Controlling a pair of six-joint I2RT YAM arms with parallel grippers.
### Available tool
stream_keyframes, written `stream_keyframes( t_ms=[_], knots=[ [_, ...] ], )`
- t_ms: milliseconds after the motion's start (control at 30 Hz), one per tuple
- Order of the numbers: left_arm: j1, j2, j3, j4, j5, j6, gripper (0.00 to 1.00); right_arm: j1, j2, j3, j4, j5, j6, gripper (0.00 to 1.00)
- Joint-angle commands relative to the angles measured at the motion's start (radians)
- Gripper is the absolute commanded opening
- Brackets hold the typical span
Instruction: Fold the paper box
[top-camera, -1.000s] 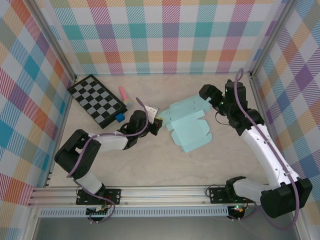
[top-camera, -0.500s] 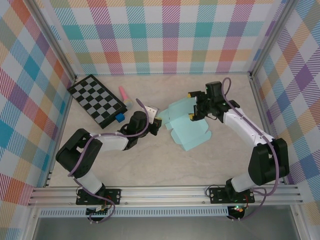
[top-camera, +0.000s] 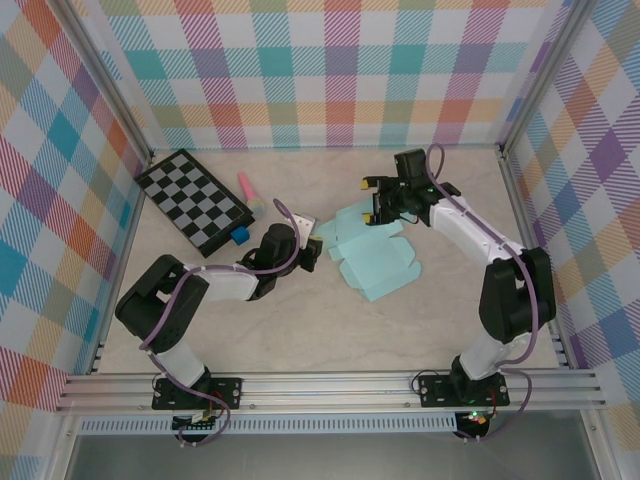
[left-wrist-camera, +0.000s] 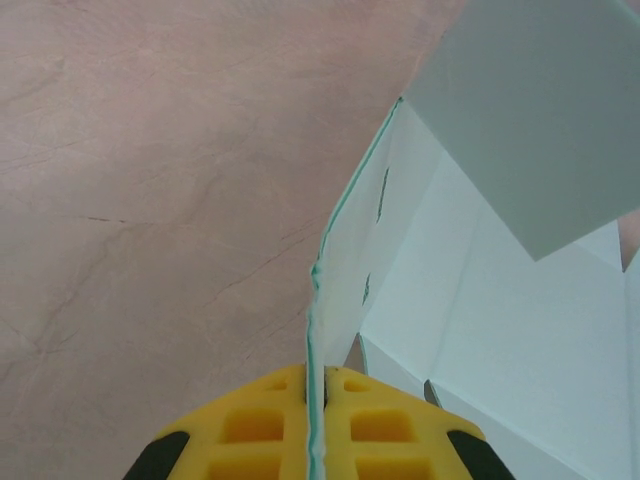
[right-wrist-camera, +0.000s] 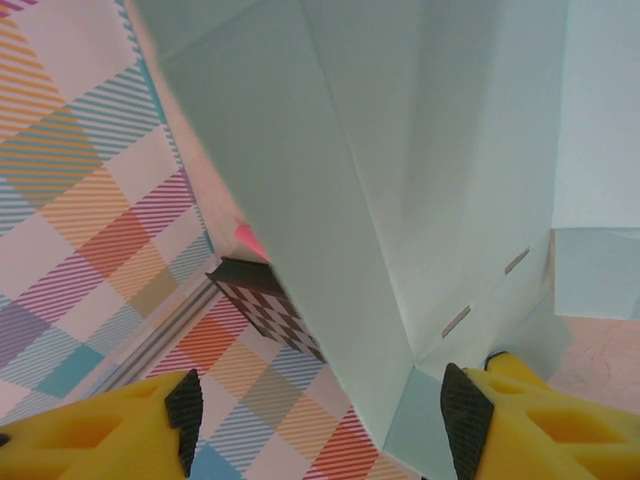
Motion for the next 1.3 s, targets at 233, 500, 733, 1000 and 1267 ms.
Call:
stream_keyframes(
  t_ms=[233,500,733,1000,1267],
  knots=[
    [-0.012,0.019,-0.004,0.051,-0.023,-0.037,0.00,0.009,0.026,0.001,0.028,0.009,-0.067,0.13],
    [-0.011,0.015,-0.014,0.059,0.016,-0.095,0.19,0.014,0.019,-0.108,0.205,0.012,-0.102,0.00],
    [-0.001,-0.097,-0.116,0.129,0.149,-0.088,0.65,0.014,-0.039,-0.238,0.463,0.024,-0.310,0.00],
    [0.033,-0.312,-0.157,-0.085,0.152,0.068,1.00,-0.037,-0.030,-0.358,0.695,-0.161,-0.463,0.00],
    [0.099,-0.292,-0.115,-0.228,0.269,0.396,1.00,-0.062,0.097,-0.335,0.821,-0.403,-0.608,0.00]
  ],
)
